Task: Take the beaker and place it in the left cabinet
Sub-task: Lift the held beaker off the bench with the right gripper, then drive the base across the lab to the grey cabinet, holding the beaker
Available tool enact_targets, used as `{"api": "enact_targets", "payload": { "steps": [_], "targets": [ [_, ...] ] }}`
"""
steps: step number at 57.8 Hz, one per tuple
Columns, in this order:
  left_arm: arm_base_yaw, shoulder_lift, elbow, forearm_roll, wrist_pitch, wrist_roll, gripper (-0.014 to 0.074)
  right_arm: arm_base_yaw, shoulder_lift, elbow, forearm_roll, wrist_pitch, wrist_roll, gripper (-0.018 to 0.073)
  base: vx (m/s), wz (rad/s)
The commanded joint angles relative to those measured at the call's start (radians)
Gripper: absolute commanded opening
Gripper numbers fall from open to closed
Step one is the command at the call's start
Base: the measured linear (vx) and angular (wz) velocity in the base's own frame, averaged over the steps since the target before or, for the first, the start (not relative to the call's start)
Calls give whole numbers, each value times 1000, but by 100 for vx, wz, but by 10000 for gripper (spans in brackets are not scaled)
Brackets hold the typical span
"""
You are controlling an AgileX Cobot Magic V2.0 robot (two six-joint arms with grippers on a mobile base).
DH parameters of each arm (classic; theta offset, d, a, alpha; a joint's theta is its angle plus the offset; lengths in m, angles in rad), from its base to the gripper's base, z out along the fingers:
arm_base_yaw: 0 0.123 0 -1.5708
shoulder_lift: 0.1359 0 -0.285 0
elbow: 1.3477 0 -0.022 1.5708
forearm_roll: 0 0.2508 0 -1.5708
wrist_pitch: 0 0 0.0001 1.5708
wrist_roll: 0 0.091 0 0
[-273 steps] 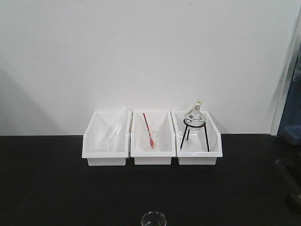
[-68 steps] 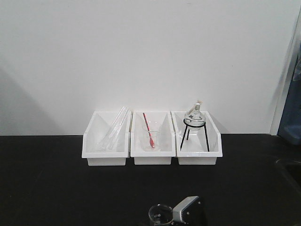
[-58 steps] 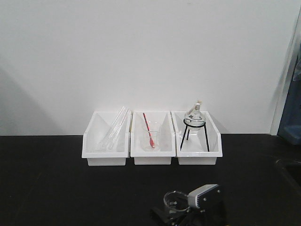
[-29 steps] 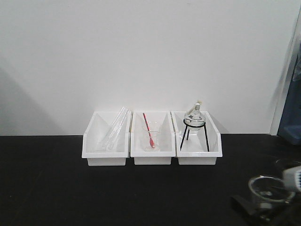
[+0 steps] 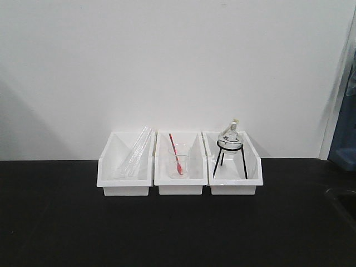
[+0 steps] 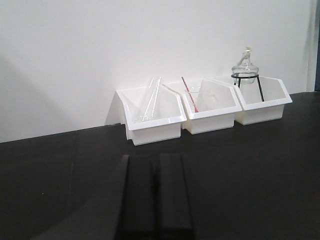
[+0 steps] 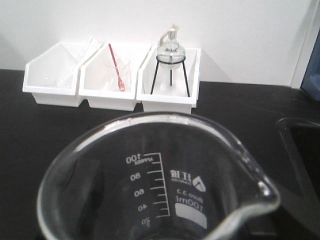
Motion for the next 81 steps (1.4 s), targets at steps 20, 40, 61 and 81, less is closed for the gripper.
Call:
{"api": "enact_targets", "payload": {
  "steps": [20,40,61,81],
  "targets": [
    [-3,-19,16,-7,-84,-4,1,-7,-3,-27,-29,-73,-2,-6,0,1],
    [-3,-19,16,-7,-84,-4,1,-7,-3,-27,-29,-73,-2,-6,-2,9],
    [-3,-19,16,-7,-84,-4,1,-7,-3,-27,-29,-73,-2,-6,-6,22],
    [-3,-19,16,-7,-84,-4,1,-7,-3,-27,-29,-73,-2,-6,-9,33]
  ]
}}
